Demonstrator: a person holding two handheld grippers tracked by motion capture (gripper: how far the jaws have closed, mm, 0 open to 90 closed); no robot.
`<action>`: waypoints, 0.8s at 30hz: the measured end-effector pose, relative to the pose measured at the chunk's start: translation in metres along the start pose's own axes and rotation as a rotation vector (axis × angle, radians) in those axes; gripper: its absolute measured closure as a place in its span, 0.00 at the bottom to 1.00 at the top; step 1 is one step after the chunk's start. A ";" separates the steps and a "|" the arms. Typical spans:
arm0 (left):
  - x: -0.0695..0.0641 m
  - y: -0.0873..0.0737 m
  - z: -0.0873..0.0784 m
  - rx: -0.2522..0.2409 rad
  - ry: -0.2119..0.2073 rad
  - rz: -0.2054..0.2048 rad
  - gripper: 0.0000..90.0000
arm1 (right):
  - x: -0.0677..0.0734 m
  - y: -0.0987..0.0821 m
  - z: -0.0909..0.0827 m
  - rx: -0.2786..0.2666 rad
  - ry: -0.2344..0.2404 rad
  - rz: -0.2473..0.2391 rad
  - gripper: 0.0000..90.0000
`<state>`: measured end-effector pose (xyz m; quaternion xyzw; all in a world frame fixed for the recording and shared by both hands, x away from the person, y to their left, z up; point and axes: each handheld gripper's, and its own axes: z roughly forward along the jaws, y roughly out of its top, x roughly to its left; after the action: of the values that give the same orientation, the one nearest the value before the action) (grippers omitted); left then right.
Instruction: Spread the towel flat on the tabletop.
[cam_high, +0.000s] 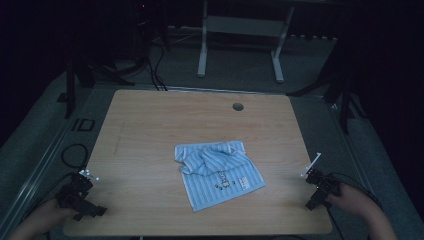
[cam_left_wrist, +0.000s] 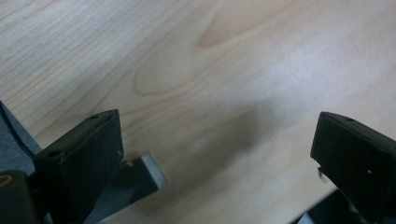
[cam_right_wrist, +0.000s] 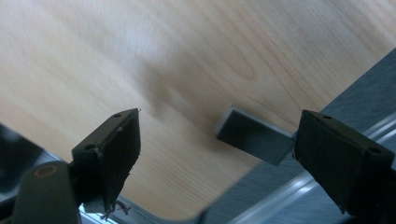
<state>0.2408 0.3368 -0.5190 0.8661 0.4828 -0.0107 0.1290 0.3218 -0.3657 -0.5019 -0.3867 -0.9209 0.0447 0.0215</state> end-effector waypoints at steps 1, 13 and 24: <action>0.001 0.000 -0.002 0.010 -0.003 0.000 0.03 | 0.001 0.000 -0.001 0.001 -0.010 -0.032 0.16; -0.016 0.011 0.000 0.126 0.047 0.071 0.03 | 0.010 0.007 -0.004 0.064 -0.055 -0.273 0.23; -0.048 0.041 0.005 0.127 0.014 0.200 0.07 | 0.040 0.029 -0.002 0.145 -0.041 -0.430 0.24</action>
<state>0.2506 0.2753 -0.5082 0.9164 0.3934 -0.0223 0.0710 0.3142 -0.3166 -0.5030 -0.1779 -0.9767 0.1130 0.0394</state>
